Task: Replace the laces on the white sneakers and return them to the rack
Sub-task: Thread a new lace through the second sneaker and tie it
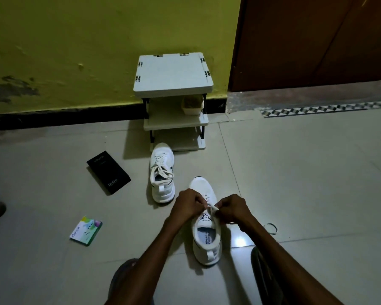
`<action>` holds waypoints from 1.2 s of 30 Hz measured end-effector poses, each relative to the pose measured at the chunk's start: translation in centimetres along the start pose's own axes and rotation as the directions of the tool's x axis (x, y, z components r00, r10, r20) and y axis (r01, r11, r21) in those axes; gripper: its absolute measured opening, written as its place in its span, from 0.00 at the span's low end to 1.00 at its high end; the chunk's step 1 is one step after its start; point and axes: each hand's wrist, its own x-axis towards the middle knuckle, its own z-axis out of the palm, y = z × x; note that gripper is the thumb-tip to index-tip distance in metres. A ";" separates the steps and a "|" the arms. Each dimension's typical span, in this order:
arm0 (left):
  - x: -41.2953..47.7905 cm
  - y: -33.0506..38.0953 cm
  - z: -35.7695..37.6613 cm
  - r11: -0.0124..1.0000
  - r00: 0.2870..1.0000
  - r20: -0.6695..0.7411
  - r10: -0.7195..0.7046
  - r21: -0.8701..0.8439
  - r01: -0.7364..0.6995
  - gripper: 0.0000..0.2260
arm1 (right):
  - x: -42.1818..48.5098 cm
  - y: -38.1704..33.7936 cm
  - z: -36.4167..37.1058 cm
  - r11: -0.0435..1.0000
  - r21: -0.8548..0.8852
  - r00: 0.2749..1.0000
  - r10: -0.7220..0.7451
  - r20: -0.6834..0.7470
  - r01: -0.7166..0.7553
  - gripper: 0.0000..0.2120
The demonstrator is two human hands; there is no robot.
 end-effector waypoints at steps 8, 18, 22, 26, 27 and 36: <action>0.5 0.2 0.9 0.999 0.998 -0.058 0.038 0.014 -0.038 0.06 | 0.5 0.3 0.1 0.985 0.154 0.996 0.079 0.034 -0.083 0.05; 0.4 1.1 3.0 0.986 0.997 -0.079 0.003 0.168 0.010 0.05 | 0.4 0.6 -0.1 0.976 0.204 0.995 0.068 0.070 -0.081 0.05; 0.5 0.9 3.8 0.987 0.992 -0.124 -0.009 0.158 0.029 0.05 | 0.5 0.4 -0.1 0.994 0.109 0.997 -0.009 0.076 0.001 0.06; 0.4 0.7 4.3 0.991 0.988 -0.152 -0.030 0.125 0.050 0.04 | 0.6 0.1 -0.2 0.997 0.002 0.990 -0.078 0.121 0.079 0.09; 0.3 0.6 4.3 0.993 0.984 -0.173 -0.039 0.101 0.057 0.05 | 0.6 0.0 -0.3 0.996 -0.010 0.987 -0.089 0.131 0.091 0.08; 0.3 0.3 3.8 0.998 0.975 -0.213 -0.061 -0.020 0.058 0.28 | 0.5 0.8 0.2 0.979 0.158 0.989 -0.140 0.039 0.132 0.07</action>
